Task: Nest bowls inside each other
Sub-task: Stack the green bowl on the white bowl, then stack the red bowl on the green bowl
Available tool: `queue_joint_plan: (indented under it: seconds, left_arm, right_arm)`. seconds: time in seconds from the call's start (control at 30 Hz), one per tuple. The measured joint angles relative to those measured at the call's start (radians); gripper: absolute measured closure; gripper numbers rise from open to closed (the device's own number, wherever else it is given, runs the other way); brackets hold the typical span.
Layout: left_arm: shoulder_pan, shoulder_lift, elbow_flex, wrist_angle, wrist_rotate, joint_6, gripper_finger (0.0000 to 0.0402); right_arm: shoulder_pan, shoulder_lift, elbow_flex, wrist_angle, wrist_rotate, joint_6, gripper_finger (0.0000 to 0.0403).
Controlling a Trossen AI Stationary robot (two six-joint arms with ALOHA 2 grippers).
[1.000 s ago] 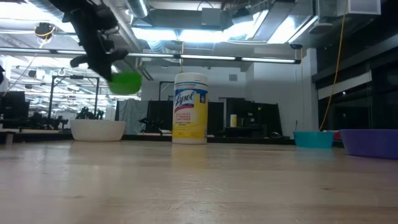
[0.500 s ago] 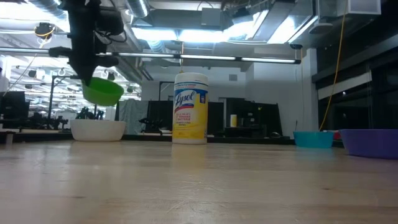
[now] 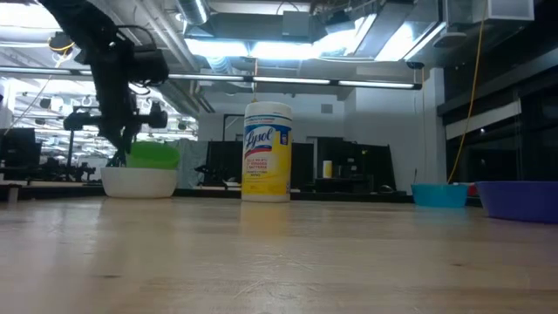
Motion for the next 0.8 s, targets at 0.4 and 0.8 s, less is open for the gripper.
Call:
queue_joint_plan:
  seconds: [0.4,0.8]
  left_arm:
    - [0.013,-0.009,-0.021,0.014,-0.048,-0.059,0.0373]
    - [-0.154,-0.115,-0.021,0.055,-0.257,0.001,0.0317]
  right_arm:
    - [0.014,0.001,0.000,0.026,0.033,-0.023,0.0234]
    - [0.013,0.001,0.000,0.034,0.026,-0.004,0.0232]
